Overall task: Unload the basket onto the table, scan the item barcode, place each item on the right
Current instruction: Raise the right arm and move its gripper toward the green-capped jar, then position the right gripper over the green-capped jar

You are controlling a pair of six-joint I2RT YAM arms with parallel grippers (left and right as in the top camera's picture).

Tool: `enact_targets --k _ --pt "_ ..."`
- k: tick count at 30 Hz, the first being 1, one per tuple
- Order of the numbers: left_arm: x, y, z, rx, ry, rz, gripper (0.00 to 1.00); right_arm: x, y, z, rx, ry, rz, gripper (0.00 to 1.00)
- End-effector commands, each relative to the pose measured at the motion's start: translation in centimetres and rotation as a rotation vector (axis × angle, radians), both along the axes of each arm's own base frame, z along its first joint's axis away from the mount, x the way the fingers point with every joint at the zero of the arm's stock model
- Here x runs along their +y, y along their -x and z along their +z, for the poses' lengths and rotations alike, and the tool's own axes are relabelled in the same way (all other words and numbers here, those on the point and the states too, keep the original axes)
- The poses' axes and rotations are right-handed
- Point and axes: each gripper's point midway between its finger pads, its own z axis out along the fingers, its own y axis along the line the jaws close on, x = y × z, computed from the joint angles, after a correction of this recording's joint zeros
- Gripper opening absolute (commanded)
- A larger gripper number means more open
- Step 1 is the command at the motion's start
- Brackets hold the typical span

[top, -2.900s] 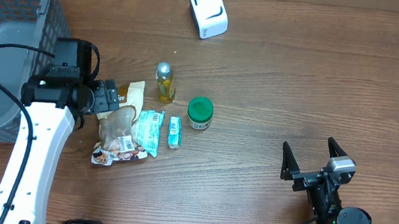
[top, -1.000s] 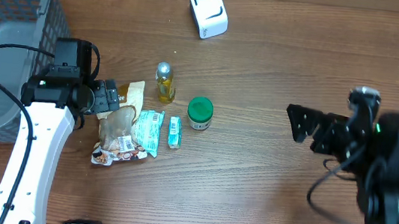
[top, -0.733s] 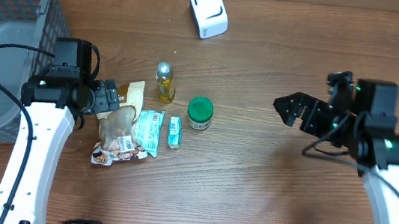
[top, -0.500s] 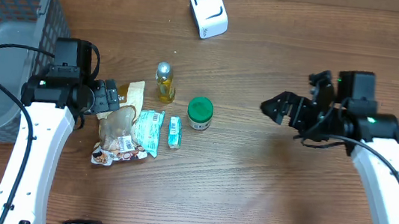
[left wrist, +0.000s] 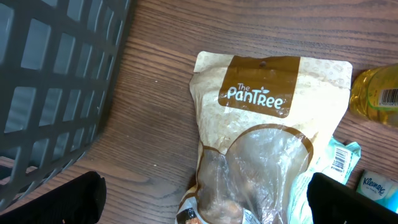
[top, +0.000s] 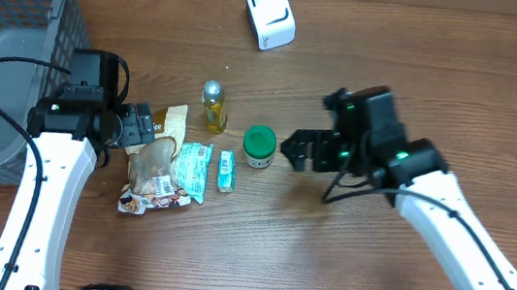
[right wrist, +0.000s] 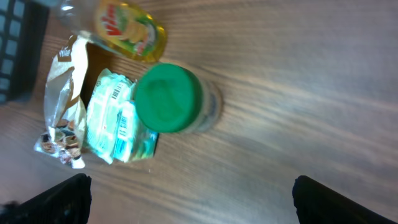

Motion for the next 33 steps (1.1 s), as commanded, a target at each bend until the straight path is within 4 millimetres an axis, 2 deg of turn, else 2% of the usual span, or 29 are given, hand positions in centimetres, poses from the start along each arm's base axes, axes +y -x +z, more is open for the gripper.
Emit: enact_targets --k 1,5,10,22,26,33 --pt "0.0 -0.4 0.7 -0.016 -0.002 -0.014 0.99 1.4 -1.2 1.3 -0.133 0.080 -0.006 1.00" --pt "0.0 -0.4 0.7 -0.016 -0.002 -0.014 0.99 4.8 -1.3 2.8 -0.224 0.018 0.059 1.00" --pt "0.0 -0.4 0.7 -0.016 -0.002 -0.014 0.99 6.0 -1.2 3.5 -0.244 -0.025 0.087 1.00" --pt "0.0 -0.4 0.7 -0.016 -0.002 -0.014 0.99 5.8 -1.3 3.4 -0.246 -0.013 0.080 1.00" --pt "0.0 -0.4 0.7 -0.016 -0.002 -0.014 1.00 4.5 -2.2 3.2 -0.277 0.056 0.021 1.00" --pt "0.0 -0.4 0.7 -0.016 -0.002 -0.014 0.99 4.5 -2.2 3.2 -0.277 0.056 0.021 1.00"
